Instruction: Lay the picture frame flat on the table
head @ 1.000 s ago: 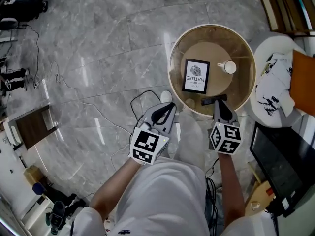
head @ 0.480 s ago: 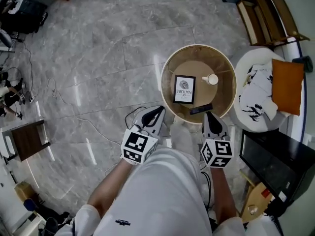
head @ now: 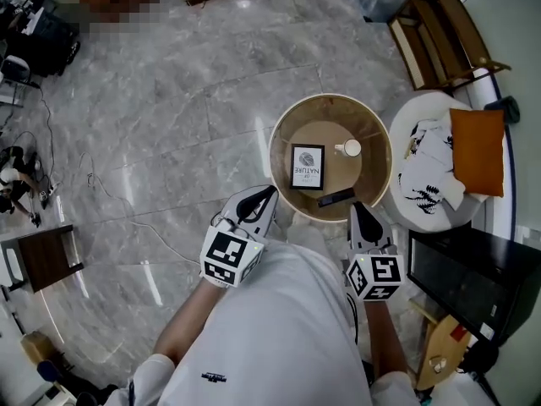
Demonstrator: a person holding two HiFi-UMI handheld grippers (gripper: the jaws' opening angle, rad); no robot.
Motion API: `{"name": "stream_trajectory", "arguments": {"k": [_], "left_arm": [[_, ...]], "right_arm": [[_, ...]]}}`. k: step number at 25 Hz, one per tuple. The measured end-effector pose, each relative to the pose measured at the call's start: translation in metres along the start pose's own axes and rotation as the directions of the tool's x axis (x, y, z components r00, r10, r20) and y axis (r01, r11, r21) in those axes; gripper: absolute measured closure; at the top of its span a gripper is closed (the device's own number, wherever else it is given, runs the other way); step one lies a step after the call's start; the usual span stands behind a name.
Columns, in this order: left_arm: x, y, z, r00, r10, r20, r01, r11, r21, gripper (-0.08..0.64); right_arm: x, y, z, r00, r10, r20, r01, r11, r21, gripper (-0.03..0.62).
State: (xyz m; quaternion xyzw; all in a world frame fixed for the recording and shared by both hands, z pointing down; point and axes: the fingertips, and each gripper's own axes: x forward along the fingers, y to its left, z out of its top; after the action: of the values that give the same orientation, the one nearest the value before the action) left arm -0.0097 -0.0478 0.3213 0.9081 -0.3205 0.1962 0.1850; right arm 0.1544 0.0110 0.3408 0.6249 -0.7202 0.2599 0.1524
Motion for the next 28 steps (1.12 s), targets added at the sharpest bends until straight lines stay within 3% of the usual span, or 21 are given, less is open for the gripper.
{"name": "stream_trajectory", "arguments": {"k": [9, 17, 20, 23, 25, 28], "left_arm": [[0.006, -0.013, -0.001, 1.0, -0.009, -0.007, 0.009, 1.0, 0.007, 0.551], [-0.001, -0.01, -0.006, 1.0, 0.01, -0.019, -0.01, 1.0, -0.008, 0.549], [-0.004, -0.011, -0.011, 0.998, -0.009, -0.06, 0.012, 0.999, 0.046, 0.551], [-0.013, -0.008, -0.005, 0.999, -0.011, -0.041, 0.014, 0.997, 0.078, 0.55], [-0.019, -0.003, 0.0, 1.0, 0.007, -0.019, -0.006, 0.997, 0.08, 0.55], [-0.026, -0.003, -0.007, 1.0, 0.02, -0.02, -0.018, 0.998, 0.064, 0.549]], "right_arm": [[-0.014, -0.004, 0.006, 1.0, 0.023, -0.016, -0.022, 0.999, 0.028, 0.568], [0.0, 0.023, 0.026, 0.988, 0.147, -0.056, -0.149, 0.988, -0.038, 0.574], [-0.002, 0.057, 0.021, 0.957, 0.266, -0.119, -0.272, 0.962, -0.04, 0.573], [-0.007, 0.092, 0.015, 0.911, 0.37, -0.183, -0.399, 0.903, -0.161, 0.574], [-0.003, 0.103, 0.013, 0.9, 0.388, -0.199, -0.429, 0.87, -0.242, 0.574], [0.006, 0.102, 0.015, 0.907, 0.379, -0.183, -0.416, 0.873, -0.254, 0.574]]}}
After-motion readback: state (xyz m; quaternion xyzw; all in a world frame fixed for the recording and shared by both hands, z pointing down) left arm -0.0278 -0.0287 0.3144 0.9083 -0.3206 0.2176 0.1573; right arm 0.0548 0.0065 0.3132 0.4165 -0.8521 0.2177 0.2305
